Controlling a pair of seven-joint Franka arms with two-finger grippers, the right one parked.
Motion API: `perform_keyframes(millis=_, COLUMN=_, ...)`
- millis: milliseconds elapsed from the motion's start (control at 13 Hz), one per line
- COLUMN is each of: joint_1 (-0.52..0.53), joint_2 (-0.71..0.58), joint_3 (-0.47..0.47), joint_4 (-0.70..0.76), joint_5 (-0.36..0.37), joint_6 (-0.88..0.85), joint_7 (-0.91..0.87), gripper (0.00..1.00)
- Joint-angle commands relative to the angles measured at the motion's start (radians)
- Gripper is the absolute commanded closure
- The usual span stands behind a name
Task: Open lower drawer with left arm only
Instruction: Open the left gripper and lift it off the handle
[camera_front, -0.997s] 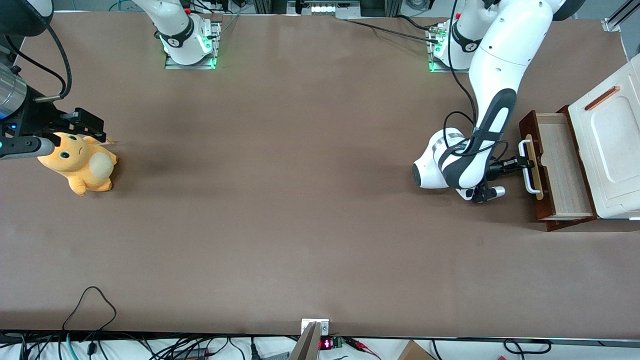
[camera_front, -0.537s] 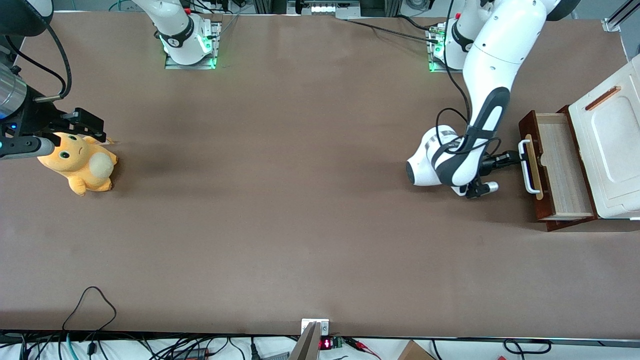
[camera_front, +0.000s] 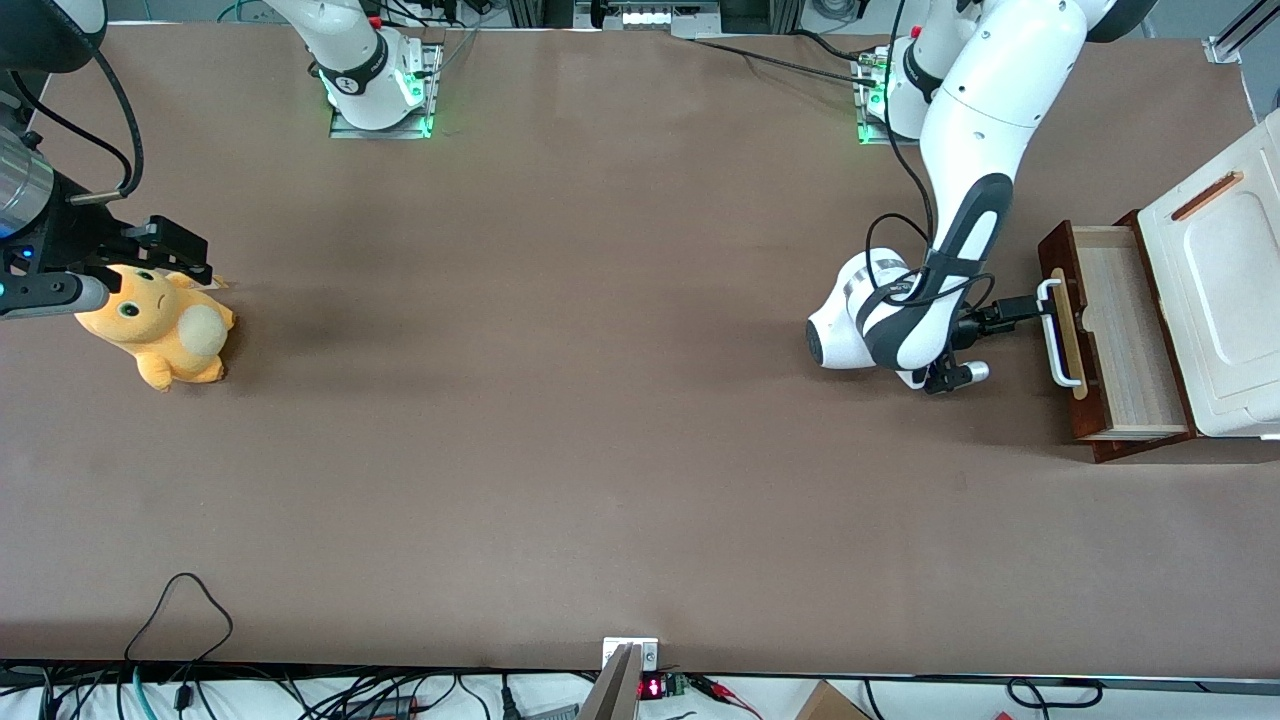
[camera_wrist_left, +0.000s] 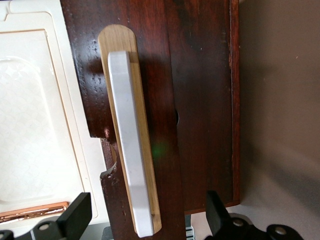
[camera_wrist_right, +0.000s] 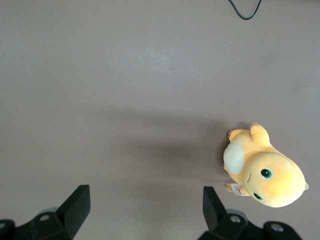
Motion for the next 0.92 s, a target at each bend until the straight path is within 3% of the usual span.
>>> perform_keyframes(millis=0, joint_1=-0.004, joint_2=-0.027, joint_3=0.01, joint_4=0.006, joint_5=-0.059, joint_6=-0.001, joint_7=0.029, gripper=0.0)
perform_keyframes(millis=153, joint_1=-0.001, joint_2=-0.063, joint_3=0.024, joint_4=0.035, joint_5=-0.108, joint_6=0.019, joint_7=0.134, gripper=0.0)
perform_keyframes(millis=460, joint_1=0.004, joint_2=-0.154, joint_3=0.114, joint_4=0.174, joint_5=-0.306, joint_6=0.091, joint_7=0.334, gripper=0.0)
perform_keyframes(millis=614, joint_1=0.013, joint_2=-0.206, joint_3=0.133, joint_4=0.181, joint_5=-0.349, joint_6=0.131, joint_7=0.4, gripper=0.0)
perform_keyframes(millis=690, joint_1=0.045, joint_2=-0.24, joint_3=0.137, joint_4=0.182, joint_5=-0.36, joint_6=0.153, joint_7=0.426, gripper=0.0)
perform_keyframes(millis=844, joint_1=0.117, joint_2=-0.316, joint_3=0.137, joint_4=0.185, joint_5=-0.449, joint_6=0.219, joint_7=0.51, gripper=0.0)
